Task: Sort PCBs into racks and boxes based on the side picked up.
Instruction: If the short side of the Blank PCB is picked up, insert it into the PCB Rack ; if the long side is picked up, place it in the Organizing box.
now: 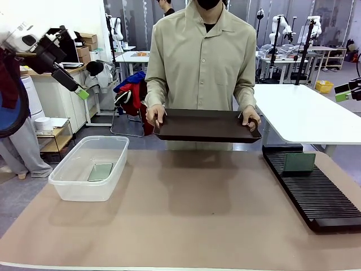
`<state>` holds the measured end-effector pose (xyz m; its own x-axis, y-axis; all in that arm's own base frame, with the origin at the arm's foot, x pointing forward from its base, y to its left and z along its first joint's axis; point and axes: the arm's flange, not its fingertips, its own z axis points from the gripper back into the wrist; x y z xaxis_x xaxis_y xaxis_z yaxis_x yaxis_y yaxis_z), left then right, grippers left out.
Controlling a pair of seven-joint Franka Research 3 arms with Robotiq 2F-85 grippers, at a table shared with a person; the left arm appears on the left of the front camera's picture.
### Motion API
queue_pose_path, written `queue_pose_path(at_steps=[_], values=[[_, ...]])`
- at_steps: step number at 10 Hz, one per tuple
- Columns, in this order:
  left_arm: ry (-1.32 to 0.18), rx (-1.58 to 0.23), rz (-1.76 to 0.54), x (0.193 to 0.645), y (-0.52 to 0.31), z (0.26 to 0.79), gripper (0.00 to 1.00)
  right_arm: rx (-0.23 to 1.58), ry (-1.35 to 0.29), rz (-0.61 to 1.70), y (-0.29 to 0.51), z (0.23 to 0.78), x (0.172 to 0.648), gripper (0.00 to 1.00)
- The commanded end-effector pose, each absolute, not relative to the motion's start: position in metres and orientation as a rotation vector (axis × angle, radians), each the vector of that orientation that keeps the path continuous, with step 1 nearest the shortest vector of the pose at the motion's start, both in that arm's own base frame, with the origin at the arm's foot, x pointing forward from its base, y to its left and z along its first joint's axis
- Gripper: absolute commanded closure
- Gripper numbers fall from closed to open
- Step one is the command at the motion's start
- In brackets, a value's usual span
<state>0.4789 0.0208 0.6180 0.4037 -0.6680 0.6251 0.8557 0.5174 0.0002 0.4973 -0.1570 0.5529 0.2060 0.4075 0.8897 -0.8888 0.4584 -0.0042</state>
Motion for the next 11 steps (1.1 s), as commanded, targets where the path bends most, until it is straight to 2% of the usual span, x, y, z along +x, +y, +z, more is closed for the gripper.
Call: queue_pose_path(at_steps=[1,5,7,11], values=[[-0.600,-0.334,-0.997,0.480,0.019,0.616,0.00,0.589,-0.984,0.977,-0.156,0.552,0.498,0.00],[-0.612,-0.345,-0.989,0.479,0.020,0.618,0.00,0.589,-0.984,0.977,-0.156,0.552,0.498,0.00],[-0.682,-0.398,-1.034,0.479,0.018,0.624,0.00,0.589,-0.984,0.977,-0.156,0.552,0.498,0.00],[-0.714,-0.472,-1.119,0.470,0.018,0.634,0.00,0.589,-0.984,0.977,-0.156,0.552,0.498,0.00]])
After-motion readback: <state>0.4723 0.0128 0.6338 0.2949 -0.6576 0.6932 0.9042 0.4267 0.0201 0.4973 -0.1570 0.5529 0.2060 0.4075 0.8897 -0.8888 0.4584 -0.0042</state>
